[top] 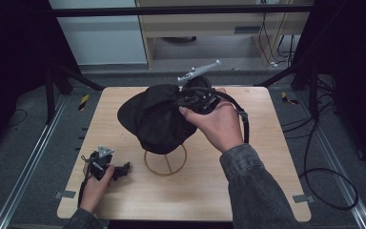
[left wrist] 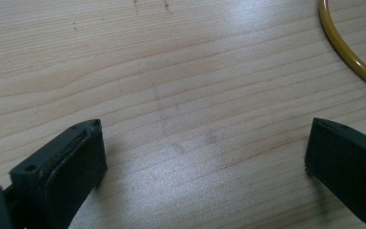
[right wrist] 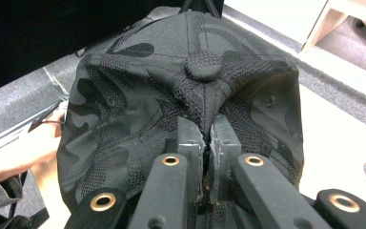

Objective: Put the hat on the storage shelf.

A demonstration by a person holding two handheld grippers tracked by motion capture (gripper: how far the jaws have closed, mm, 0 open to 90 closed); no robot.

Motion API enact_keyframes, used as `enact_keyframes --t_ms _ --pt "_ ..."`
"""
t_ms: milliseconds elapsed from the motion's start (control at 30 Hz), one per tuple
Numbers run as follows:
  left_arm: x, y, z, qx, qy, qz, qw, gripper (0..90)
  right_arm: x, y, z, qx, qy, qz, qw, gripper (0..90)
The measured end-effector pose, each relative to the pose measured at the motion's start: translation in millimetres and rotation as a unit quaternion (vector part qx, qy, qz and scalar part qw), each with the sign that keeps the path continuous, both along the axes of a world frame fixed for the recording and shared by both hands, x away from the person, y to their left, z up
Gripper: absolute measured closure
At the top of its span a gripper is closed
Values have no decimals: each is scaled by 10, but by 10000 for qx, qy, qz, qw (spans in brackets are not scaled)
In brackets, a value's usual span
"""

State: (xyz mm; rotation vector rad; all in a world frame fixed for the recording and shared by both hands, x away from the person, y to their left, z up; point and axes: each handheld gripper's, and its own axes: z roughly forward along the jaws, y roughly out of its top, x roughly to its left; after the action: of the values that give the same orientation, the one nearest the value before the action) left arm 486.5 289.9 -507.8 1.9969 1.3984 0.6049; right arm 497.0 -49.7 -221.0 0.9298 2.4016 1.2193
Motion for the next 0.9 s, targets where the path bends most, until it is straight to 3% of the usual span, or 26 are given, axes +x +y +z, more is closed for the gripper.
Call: enact_keyframes --t_ms 900 --pt "2 2 -2 -10 -1 -19 10000 0 16 72 -242 -396 257 106 9988 855"
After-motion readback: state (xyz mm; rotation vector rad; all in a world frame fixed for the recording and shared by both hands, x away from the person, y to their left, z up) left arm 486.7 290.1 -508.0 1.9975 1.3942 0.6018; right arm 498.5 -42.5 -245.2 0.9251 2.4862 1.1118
